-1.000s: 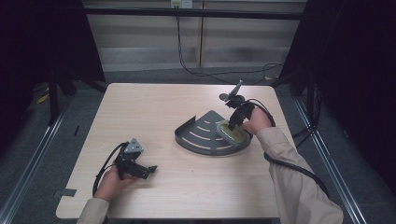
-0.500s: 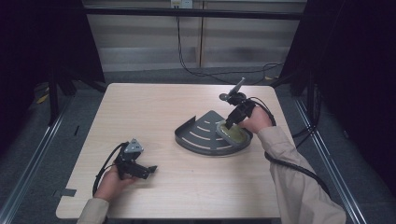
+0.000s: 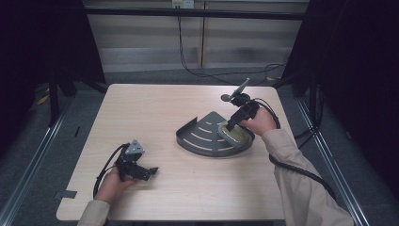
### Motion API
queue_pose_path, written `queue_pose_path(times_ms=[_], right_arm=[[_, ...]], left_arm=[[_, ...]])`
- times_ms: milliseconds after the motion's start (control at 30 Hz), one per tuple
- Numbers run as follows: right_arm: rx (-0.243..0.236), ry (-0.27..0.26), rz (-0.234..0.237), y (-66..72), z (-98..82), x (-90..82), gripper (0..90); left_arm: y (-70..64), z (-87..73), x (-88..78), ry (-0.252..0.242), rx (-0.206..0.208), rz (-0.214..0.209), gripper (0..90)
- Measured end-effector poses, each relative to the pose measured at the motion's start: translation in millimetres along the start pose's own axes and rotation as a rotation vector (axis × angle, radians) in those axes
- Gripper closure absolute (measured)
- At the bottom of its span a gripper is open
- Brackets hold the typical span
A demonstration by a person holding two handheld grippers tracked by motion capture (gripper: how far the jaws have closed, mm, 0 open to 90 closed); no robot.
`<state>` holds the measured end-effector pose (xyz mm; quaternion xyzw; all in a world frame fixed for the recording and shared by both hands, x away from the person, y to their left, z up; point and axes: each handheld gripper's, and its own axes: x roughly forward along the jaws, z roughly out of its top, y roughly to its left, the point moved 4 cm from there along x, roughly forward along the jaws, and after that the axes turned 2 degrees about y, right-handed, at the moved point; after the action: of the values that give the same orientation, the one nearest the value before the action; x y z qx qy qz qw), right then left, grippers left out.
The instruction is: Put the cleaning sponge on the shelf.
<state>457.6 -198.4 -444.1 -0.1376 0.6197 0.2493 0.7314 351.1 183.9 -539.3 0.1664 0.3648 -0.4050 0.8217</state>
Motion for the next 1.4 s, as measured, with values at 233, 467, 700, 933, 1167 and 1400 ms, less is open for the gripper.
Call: queue_pose_path(times_ms=[233,467,700,933,1167,1400], right_arm=[[-0.004,-0.004,-0.003,1.9,-6.1,-8.3,14.5],[-0.014,-0.012,0.001,4.9,-13.2,-14.7,14.0],[-0.030,-0.020,0.000,6.4,-22.2,-19.3,14.4],[-0.041,-0.042,0.017,7.1,-31.6,-24.5,14.8],[-0.051,-0.057,0.028,8.5,-40.4,-30.2,15.1],[-0.077,-0.047,0.027,12.5,-50.2,-31.9,15.9]], left_arm=[[0.0,0.0,0.0,0.000,0.000,0.000,0.0],[0.0,-0.1,0.0,0.000,0.000,0.000,0.0],[0.0,0.0,0.0,-0.001,0.000,0.000,0.0],[0.0,-0.1,0.1,-0.001,0.000,0.000,0.0],[-0.3,-0.1,0.2,-0.001,-0.004,-0.002,0.0],[-0.3,-0.3,-0.1,0.003,-0.003,-0.001,0.0]])
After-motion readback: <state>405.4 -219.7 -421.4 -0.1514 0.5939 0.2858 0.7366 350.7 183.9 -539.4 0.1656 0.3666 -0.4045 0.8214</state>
